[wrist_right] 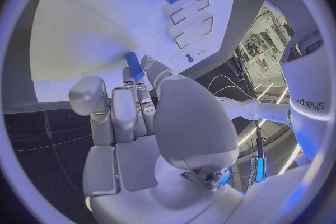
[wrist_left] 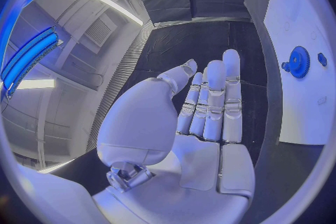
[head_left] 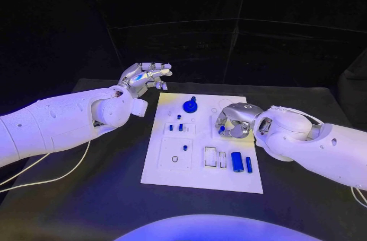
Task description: Assemble the parts on the task board
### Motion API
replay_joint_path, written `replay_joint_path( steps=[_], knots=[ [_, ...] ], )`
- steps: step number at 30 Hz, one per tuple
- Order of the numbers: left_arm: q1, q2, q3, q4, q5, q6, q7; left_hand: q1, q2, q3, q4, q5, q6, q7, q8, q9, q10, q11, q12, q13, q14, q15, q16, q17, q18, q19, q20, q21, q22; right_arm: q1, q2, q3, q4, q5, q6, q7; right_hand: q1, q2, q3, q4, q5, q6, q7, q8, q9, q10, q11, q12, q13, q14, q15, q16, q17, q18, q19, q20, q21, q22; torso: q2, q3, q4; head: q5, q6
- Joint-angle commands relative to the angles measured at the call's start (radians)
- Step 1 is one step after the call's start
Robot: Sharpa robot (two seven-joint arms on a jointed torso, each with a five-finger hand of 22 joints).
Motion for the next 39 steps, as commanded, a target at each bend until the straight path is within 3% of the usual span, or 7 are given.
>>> replay_joint_path(
  steps=[1, 16, 25, 33, 39],
  knots=[
    [0.002, 0.0, 0.001, 0.0, 0.0, 0.014, 0.002, -0.006, 0.002, -0.006, 0.001, 0.002, -0.008, 0.0, 0.006, 0.0, -0.008, -0.002, 0.007, 0.002, -0.004, 0.001, 0.0, -0.001, 0.006, -0.005, 0.002, -0.006, -0.001, 0.002, 0.002, 0.0, -0.002, -0.033, 0.028, -0.017, 0.007, 0.014, 0.018, -0.001, -0.011, 0.015, 0.0, 0.007, 0.002, 0.015, -0.001, 0.002, -0.002, 0.018, -0.006, 0.005, 0.001, -0.002, 0.008, -0.002, 0.005, 0.006, 0.0, 0.0004, -0.0019, 0.001, -0.002],
    [0.002, -0.001, 0.0, -0.001, 0.0, 0.015, 0.0, -0.006, 0.004, -0.007, 0.001, 0.002, -0.009, 0.0, 0.008, 0.001, -0.01, -0.002, 0.011, 0.003, -0.004, 0.001, 0.001, -0.002, 0.007, -0.004, 0.002, -0.006, -0.002, 0.002, 0.003, 0.0, 0.0, -0.053, -0.031, -0.016, 0.016, 0.016, 0.116, -0.013, -0.028, 0.053, 0.003, 0.009, 0.002, 0.063, -0.004, -0.013, -0.001, 0.019, -0.009, 0.013, 0.006, -0.005, 0.016, -0.005, 0.016, 0.021, 0.0, 0.0003, -0.0016, -0.002, -0.005],
    [0.002, -0.002, 0.0, -0.001, 0.0, 0.016, -0.001, -0.006, 0.004, -0.007, 0.001, 0.002, -0.009, 0.0, 0.008, 0.001, -0.01, -0.002, 0.011, 0.003, -0.004, 0.001, 0.001, -0.002, 0.007, -0.004, 0.002, -0.006, -0.002, 0.002, -0.009, 0.0, 0.015, -0.009, -0.112, 0.014, 0.028, 0.024, 0.162, -0.034, -0.049, 0.113, -0.007, 0.037, 0.011, 0.138, -0.022, 0.01, 0.01, 0.021, -0.023, 0.017, 0.005, -0.016, 0.039, -0.017, 0.058, 0.086, 0.0, 0.0001, -0.0017, -0.002, -0.006],
    [0.002, -0.003, 0.0, -0.001, 0.0, 0.015, -0.001, -0.006, 0.004, -0.007, 0.001, 0.002, -0.009, 0.0, 0.008, 0.001, -0.01, -0.002, 0.011, 0.003, -0.004, 0.001, 0.001, -0.002, 0.007, -0.004, 0.002, -0.006, -0.002, 0.002, -0.056, 0.002, 0.091, 0.081, -0.154, 0.03, 0.03, 0.02, 0.174, -0.045, -0.048, 0.118, -0.007, 0.04, 0.011, 0.146, -0.023, 0.009, 0.012, 0.021, -0.025, 0.018, 0.004, -0.02, 0.046, -0.019, 0.072, 0.106, -0.001, -0.0007, -0.0006, -0.004, -0.006],
    [0.002, -0.005, 0.0, 0.0, 0.0, 0.015, -0.001, -0.006, 0.004, -0.007, 0.001, 0.002, -0.009, 0.0, 0.008, 0.001, -0.01, -0.002, 0.011, 0.003, -0.004, 0.001, 0.001, -0.002, 0.007, -0.004, 0.002, -0.006, -0.002, 0.002, -0.067, 0.019, 0.158, 0.122, -0.167, 0.044, 0.029, 0.017, 0.177, -0.048, -0.044, 0.116, -0.006, 0.038, 0.01, 0.144, -0.022, 0.007, 0.012, 0.021, -0.024, 0.019, 0.005, -0.02, 0.046, -0.02, 0.074, 0.108, -0.001, 0.0, -0.0005, 0.003, -0.007]
  ],
)
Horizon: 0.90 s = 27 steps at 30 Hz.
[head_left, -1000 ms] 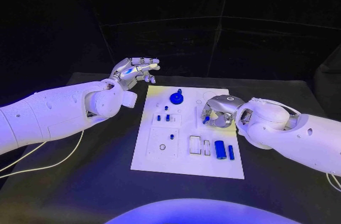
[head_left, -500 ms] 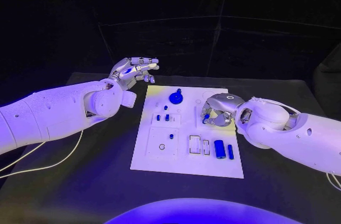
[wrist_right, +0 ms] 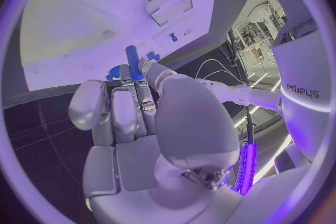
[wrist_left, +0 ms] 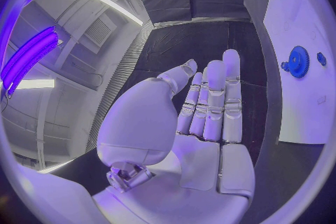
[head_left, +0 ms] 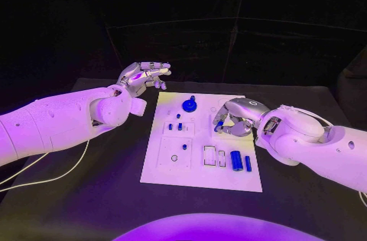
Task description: Assemble the parts on the task board
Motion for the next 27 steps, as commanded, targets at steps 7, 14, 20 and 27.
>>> replay_joint_path(
  steps=[7, 14, 20, 27],
  knots=[
    [0.002, 0.001, 0.001, 0.003, 0.0, 0.012, 0.003, -0.006, 0.004, -0.007, 0.001, 0.002, -0.009, 0.0, 0.004, 0.001, -0.006, 0.002, 0.003, 0.001, -0.005, 0.001, 0.001, -0.001, 0.007, -0.004, 0.002, -0.006, -0.001, 0.002, 0.071, 0.007, 0.039, 0.065, -0.024, 0.042, 0.01, -0.002, 0.013, -0.004, 0.013, -0.001, 0.004, 0.001, -0.002, 0.024, -0.021, -0.006, 0.001, 0.023, -0.007, 0.005, 0.001, -0.02, 0.009, 0.0, 0.005, 0.001, 0.001, -0.001, 0.0029, 0.017, -0.005],
    [0.002, 0.004, 0.001, 0.005, 0.0, 0.011, 0.002, -0.006, 0.004, -0.007, 0.001, 0.002, -0.009, 0.0, 0.004, 0.001, -0.006, 0.002, 0.003, 0.001, -0.005, 0.001, 0.001, -0.001, 0.007, -0.004, 0.002, -0.006, -0.001, 0.001, 0.164, 0.003, 0.005, 0.028, 0.006, 0.067, 0.009, -0.004, 0.017, -0.006, 0.017, -0.004, 0.006, -0.001, -0.003, 0.022, -0.02, -0.009, 0.001, 0.023, -0.006, 0.005, -0.001, -0.021, 0.008, 0.0, 0.006, 0.002, 0.002, -0.001, 0.0033, 0.035, -0.016],
    [0.002, 0.01, 0.001, 0.005, -0.001, 0.012, 0.001, -0.006, 0.004, -0.007, 0.001, 0.002, -0.009, 0.0, 0.004, 0.001, -0.006, 0.002, 0.003, 0.001, -0.005, 0.001, 0.001, -0.001, 0.007, -0.004, 0.002, -0.006, -0.001, -0.02, 0.216, -0.016, -0.021, -0.03, 0.024, 0.088, 0.008, -0.004, 0.02, -0.008, 0.02, -0.006, 0.007, -0.002, -0.004, 0.021, -0.019, -0.011, 0.001, 0.022, -0.005, 0.005, -0.002, -0.02, 0.007, 0.001, 0.006, 0.001, 0.002, -0.0003, 0.0023, 0.052, -0.024],
    [0.002, 0.02, 0.001, 0.003, -0.002, 0.013, 0.003, -0.006, 0.004, -0.007, 0.001, 0.002, -0.009, 0.0, 0.004, 0.001, -0.006, 0.002, 0.003, 0.001, -0.005, 0.001, 0.001, -0.001, 0.007, -0.004, 0.002, -0.006, -0.001, -0.054, 0.261, -0.022, -0.049, -0.071, 0.044, 0.106, 0.007, -0.005, 0.023, -0.012, 0.024, -0.008, 0.008, -0.004, -0.005, 0.019, -0.017, -0.013, 0.001, 0.022, -0.004, 0.005, -0.002, -0.021, 0.007, 0.002, 0.007, 0.002, 0.001, 0.0011, 0.0007, 0.064, -0.033]
  ],
)
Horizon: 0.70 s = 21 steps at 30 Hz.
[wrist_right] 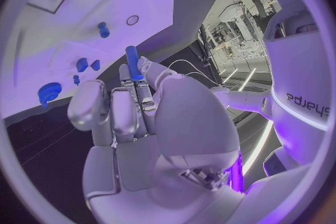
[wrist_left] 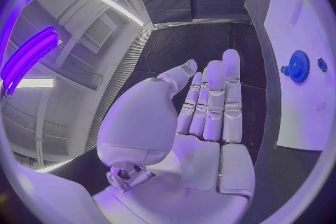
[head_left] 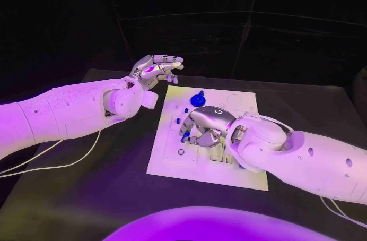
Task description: Assemble the parts on the task board
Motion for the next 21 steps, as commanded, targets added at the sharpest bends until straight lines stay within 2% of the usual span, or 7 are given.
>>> replay_joint_path(
  steps=[1, 6, 12, 21],
  knots=[
    [0.002, 0.005, 0.001, 0.001, -0.002, 0.012, 0.005, -0.006, 0.004, -0.007, 0.001, 0.002, -0.009, 0.0, 0.004, 0.001, -0.006, 0.002, 0.003, 0.001, -0.005, 0.001, 0.001, -0.001, 0.007, -0.004, 0.002, -0.006, -0.001, -0.009, 0.016, -0.001, -0.013, -0.061, 0.032, 0.032, 0.007, -0.005, 0.007, -0.001, 0.007, -0.005, 0.005, -0.004, -0.001, 0.018, -0.017, -0.005, 0.001, 0.022, -0.004, 0.005, -0.001, -0.021, 0.007, 0.002, 0.007, 0.001, -0.001, 0.0016, -0.0005, 0.007, -0.006],
    [0.002, 0.008, 0.001, 0.0, -0.002, 0.011, 0.007, -0.006, 0.004, -0.007, 0.001, 0.002, -0.009, 0.0, 0.004, 0.001, -0.006, 0.002, 0.003, 0.001, -0.005, 0.001, 0.001, -0.001, 0.007, -0.004, 0.002, -0.006, -0.001, -0.021, 0.036, -0.002, -0.037, -0.081, 0.047, 0.036, 0.007, -0.005, 0.009, -0.002, 0.009, -0.007, 0.006, -0.005, -0.002, 0.017, -0.016, -0.007, 0.0, 0.022, -0.004, 0.005, -0.001, -0.021, 0.006, 0.002, 0.007, 0.002, -0.001, 0.0005, 0.0001, 0.012, -0.009],
    [0.002, 0.009, 0.001, 0.0, -0.002, 0.011, 0.007, -0.006, 0.005, -0.008, 0.001, 0.002, -0.011, 0.0, 0.006, 0.001, -0.009, 0.002, 0.007, 0.002, -0.005, 0.001, 0.002, -0.002, 0.007, -0.004, 0.003, -0.007, -0.003, -0.029, 0.053, -0.002, -0.059, -0.098, 0.06, 0.036, 0.007, -0.005, 0.01, -0.003, 0.01, -0.008, 0.006, -0.006, -0.002, 0.016, -0.016, -0.007, 0.0, 0.022, -0.003, 0.005, -0.001, -0.021, 0.006, 0.002, 0.008, 0.002, -0.001, 0.0007, -0.0027, 0.019, -0.012],
    [0.002, 0.01, 0.001, 0.0, -0.002, 0.012, 0.006, -0.006, 0.005, -0.008, 0.001, 0.002, -0.011, 0.0, 0.006, 0.001, -0.009, 0.002, 0.007, 0.002, -0.005, 0.001, 0.002, -0.002, 0.007, -0.004, 0.003, -0.007, -0.003, -0.035, 0.065, -0.004, -0.077, -0.106, 0.086, 0.037, 0.007, -0.005, 0.012, -0.005, 0.012, -0.009, 0.007, -0.007, -0.003, 0.016, -0.015, -0.008, 0.0, 0.022, -0.003, 0.006, -0.001, -0.021, 0.006, 0.003, 0.007, 0.001, -0.001, -0.0001, -0.001, 0.019, -0.015]
  ],
)
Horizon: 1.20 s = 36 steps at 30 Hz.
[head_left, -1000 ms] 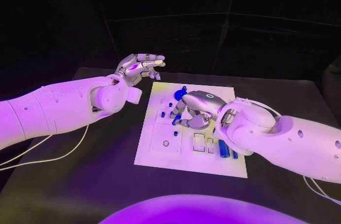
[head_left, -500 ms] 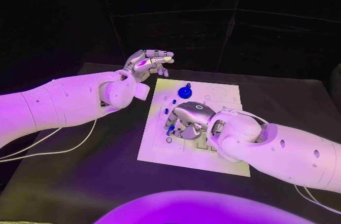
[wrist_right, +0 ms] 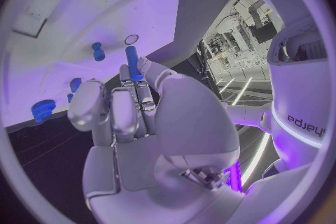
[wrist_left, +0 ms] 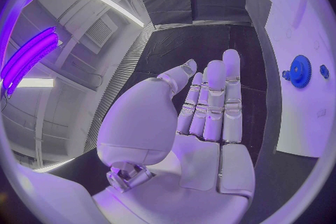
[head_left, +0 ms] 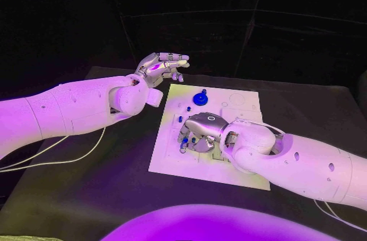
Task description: Assemble the parts on the task board
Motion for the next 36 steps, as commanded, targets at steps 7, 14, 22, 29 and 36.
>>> replay_joint_path(
  steps=[7, 14, 22, 29, 36],
  knots=[
    [0.002, 0.001, 0.001, -0.001, -0.002, 0.012, 0.005, -0.006, 0.005, -0.005, -0.001, 0.002, -0.004, 0.0, 0.006, 0.001, -0.005, -0.002, 0.007, 0.001, -0.005, 0.001, 0.002, -0.001, 0.007, -0.004, 0.003, -0.007, -0.001, -0.002, 0.005, -0.005, -0.002, -0.022, 0.039, 0.02, 0.007, -0.004, 0.008, -0.001, 0.008, -0.006, 0.003, -0.007, -0.002, 0.015, -0.015, 0.001, 0.001, 0.022, -0.003, 0.006, 0.001, -0.021, 0.006, 0.003, 0.004, 0.001, 0.0, 0.0004, 0.0, 0.003, -0.005],
    [0.002, 0.001, 0.001, -0.002, -0.002, 0.011, 0.003, -0.006, 0.005, -0.005, -0.001, 0.002, -0.004, 0.0, 0.006, 0.001, -0.005, -0.002, 0.007, 0.001, -0.005, 0.001, 0.002, -0.001, 0.007, -0.004, 0.003, -0.007, -0.001, -0.003, 0.001, -0.007, 0.0, -0.022, 0.039, 0.021, 0.007, -0.004, 0.009, -0.001, 0.009, -0.006, 0.004, -0.008, -0.002, 0.015, -0.014, 0.0, 0.001, 0.022, -0.002, 0.006, 0.001, -0.021, 0.006, 0.003, 0.005, 0.002, 0.0, 0.0003, -0.0005, 0.004, -0.005],
    [0.002, 0.002, 0.001, -0.003, -0.002, 0.012, 0.003, -0.006, 0.005, -0.005, -0.001, 0.002, -0.004, 0.0, 0.006, 0.001, -0.005, -0.002, 0.007, 0.001, -0.005, 0.001, 0.002, -0.001, 0.007, -0.004, 0.003, -0.007, -0.001, -0.003, 0.0, -0.008, 0.0, -0.031, 0.054, 0.016, 0.006, -0.004, 0.01, -0.002, 0.009, -0.007, 0.004, -0.008, -0.002, 0.015, -0.014, 0.0, 0.001, 0.022, -0.002, 0.007, 0.001, -0.021, 0.005, 0.004, 0.004, 0.001, 0.0, 0.0003, 0.0008, 0.001, -0.007],
    [0.002, 0.002, 0.001, -0.003, -0.002, 0.012, 0.002, -0.006, 0.005, -0.005, -0.001, 0.002, -0.004, 0.0, 0.006, 0.001, -0.005, -0.002, 0.007, 0.001, -0.005, 0.001, 0.002, -0.001, 0.007, -0.004, 0.003, -0.007, -0.001, -0.003, 0.009, -0.008, -0.006, -0.059, 0.053, -0.002, 0.001, -0.006, 0.01, -0.002, 0.013, -0.009, 0.006, -0.009, -0.003, 0.013, -0.012, -0.003, 0.001, 0.022, -0.001, 0.005, -0.002, -0.02, 0.004, 0.005, 0.004, 0.0, 0.0, -0.0005, -0.0001, 0.0, -0.008],
    [0.002, 0.002, 0.001, -0.003, -0.002, 0.012, 0.002, -0.006, 0.005, -0.005, -0.001, 0.002, -0.004, 0.0, 0.006, 0.001, -0.005, -0.002, 0.007, 0.001, -0.005, 0.001, 0.002, -0.001, 0.007, -0.004, 0.003, -0.007, -0.001, -0.003, 0.016, -0.028, -0.005, -0.094, 0.054, -0.015, -0.005, -0.009, 0.01, -0.003, 0.015, -0.012, 0.007, -0.011, -0.004, 0.01, -0.011, -0.005, 0.001, 0.021, 0.0, 0.005, -0.004, -0.02, 0.003, 0.006, 0.003, -0.001, 0.0, -0.0007, -0.0001, 0.001, -0.01]
  ],
)
